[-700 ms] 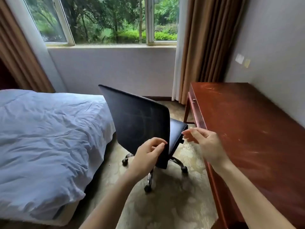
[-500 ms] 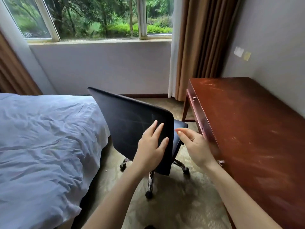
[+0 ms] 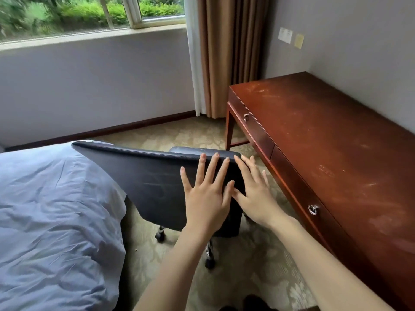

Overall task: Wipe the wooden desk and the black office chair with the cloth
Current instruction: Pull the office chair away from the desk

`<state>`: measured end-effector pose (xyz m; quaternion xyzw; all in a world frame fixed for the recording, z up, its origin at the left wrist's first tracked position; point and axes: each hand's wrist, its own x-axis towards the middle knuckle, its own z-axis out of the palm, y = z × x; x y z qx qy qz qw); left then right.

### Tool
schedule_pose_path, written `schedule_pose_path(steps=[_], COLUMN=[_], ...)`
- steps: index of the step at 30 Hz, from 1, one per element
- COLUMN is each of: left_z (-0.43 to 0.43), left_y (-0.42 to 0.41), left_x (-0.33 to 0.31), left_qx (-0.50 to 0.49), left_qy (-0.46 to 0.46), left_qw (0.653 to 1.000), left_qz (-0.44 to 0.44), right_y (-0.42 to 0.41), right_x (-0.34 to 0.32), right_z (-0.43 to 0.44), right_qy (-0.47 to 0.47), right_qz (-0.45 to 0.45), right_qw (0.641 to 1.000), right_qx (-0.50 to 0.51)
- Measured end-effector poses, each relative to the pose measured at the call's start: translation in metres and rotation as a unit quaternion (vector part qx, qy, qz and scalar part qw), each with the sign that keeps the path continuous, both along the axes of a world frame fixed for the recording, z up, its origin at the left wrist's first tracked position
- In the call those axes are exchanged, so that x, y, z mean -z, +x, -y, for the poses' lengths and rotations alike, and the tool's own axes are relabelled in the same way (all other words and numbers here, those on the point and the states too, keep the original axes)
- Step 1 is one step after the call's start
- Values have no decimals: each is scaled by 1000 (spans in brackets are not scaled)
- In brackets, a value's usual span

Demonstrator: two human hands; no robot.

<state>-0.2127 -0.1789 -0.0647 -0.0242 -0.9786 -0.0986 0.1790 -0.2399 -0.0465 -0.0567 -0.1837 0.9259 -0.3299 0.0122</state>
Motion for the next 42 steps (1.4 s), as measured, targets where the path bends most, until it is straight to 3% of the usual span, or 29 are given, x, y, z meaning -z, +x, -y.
schedule_pose_path(steps=[7,15,19,29,35,42], left_z=[12,69,103,143,179,220], left_y=[7,24,25,13,4,-8], left_x=[-1,-5,-15,-46,-48,-56], left_qx=[4,6,-12,-201,-211,-221], left_qy=[23,61,55,42,95,141], left_qw=[1000,998,998,976,969,960], left_qz=[-16,1,9,71,92,99], right_y=[16,31,32,7,-16,-27], right_x=[-7,-7,-9,-10,-11,-15], right_z=[11,45,75,142,182,232], right_qy=[48,92,107,51,8,-38], right_qz=[-49,-81,-63,-1,36,78], right_qw=[998,991,982,947,927,928], right_qx=[13,-57,-140,-317,-373,-363])
